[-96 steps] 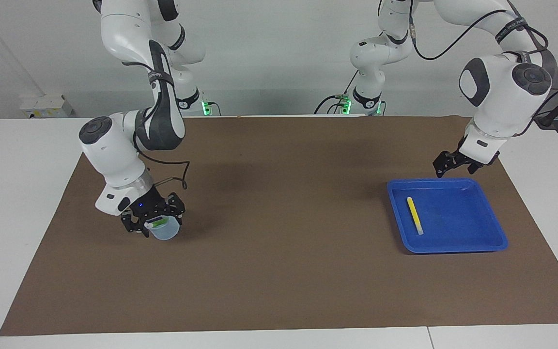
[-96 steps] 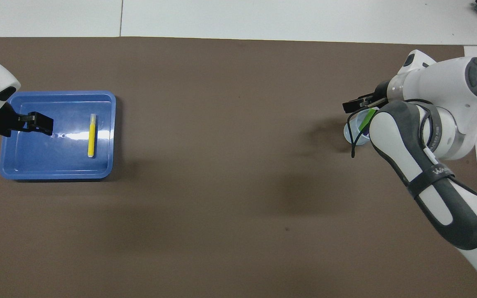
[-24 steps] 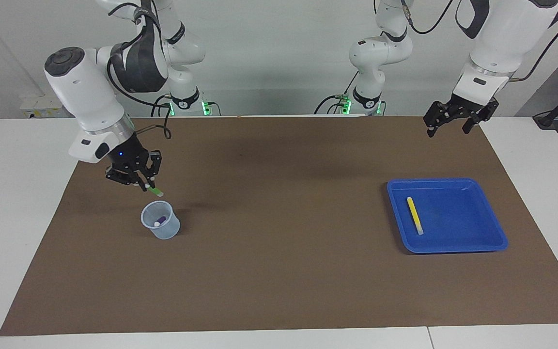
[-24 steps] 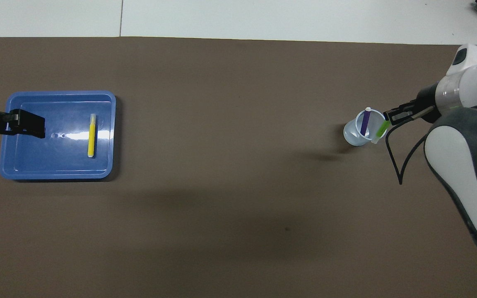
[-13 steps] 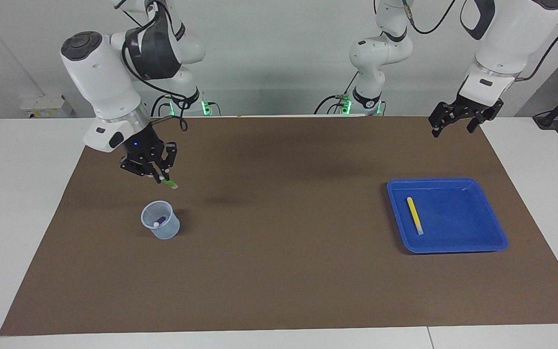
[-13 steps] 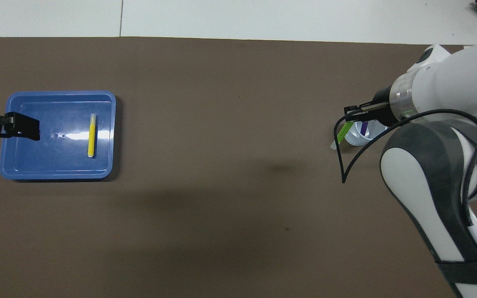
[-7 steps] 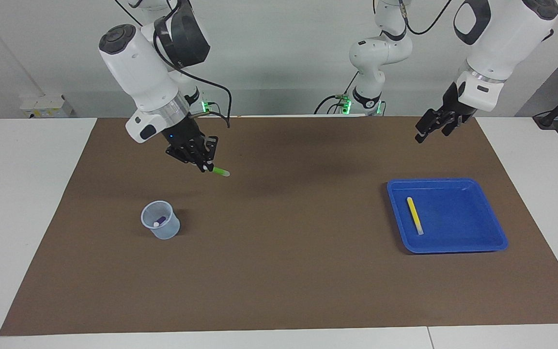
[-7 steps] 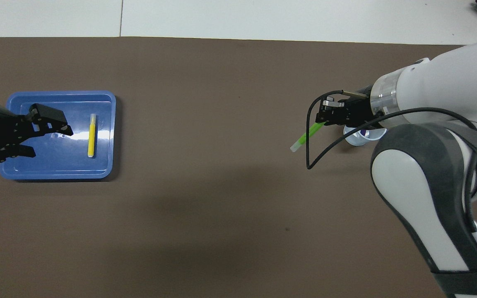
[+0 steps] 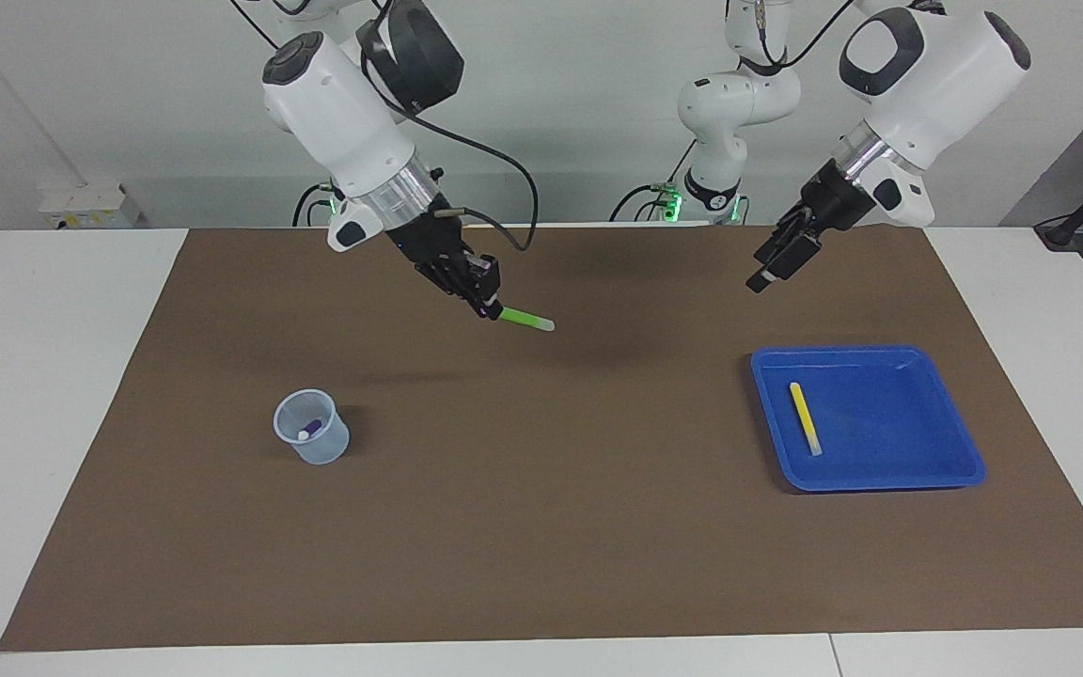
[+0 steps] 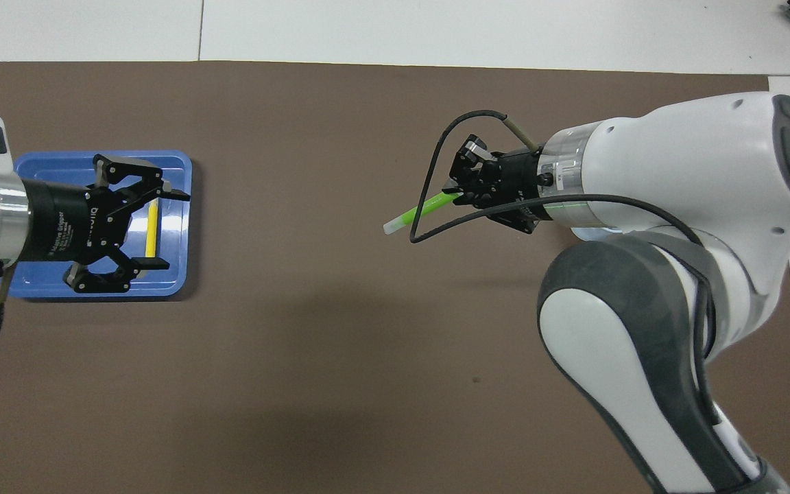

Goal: Right arm passes pens to left for tray arrangement
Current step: 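Carry the green pen toward the left gripper while the left gripper approaches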

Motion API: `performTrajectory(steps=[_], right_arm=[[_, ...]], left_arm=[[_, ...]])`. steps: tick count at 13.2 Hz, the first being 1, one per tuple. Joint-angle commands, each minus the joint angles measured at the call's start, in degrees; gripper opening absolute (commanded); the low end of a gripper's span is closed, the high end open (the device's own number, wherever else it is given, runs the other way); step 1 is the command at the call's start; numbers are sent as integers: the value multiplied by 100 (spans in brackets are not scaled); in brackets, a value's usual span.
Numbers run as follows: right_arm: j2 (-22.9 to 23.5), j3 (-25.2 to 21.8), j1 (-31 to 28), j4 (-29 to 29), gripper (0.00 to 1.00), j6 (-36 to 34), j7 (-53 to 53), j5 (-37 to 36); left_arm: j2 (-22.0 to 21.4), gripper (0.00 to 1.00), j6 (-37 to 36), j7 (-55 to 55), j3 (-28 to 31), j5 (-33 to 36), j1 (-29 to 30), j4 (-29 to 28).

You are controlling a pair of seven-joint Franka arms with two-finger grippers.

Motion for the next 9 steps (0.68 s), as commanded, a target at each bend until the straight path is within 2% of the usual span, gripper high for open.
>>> performTrajectory(steps=[1, 3, 5, 9], right_arm=[[70, 11, 157, -16, 0, 411, 642, 336], [88, 11, 210, -42, 0, 728, 1177, 557], [96, 11, 394, -42, 0, 817, 1566, 750], [149, 19, 597, -104, 0, 1230, 2068, 971]], left_arm=[[-211, 93, 599, -1215, 39, -485, -331, -338], [-185, 93, 1142, -1867, 30, -530, -656, -364], [-237, 93, 1949, -2167, 30, -530, -990, -678], [-141, 93, 2568, -2712, 30, -530, -1492, -750]])
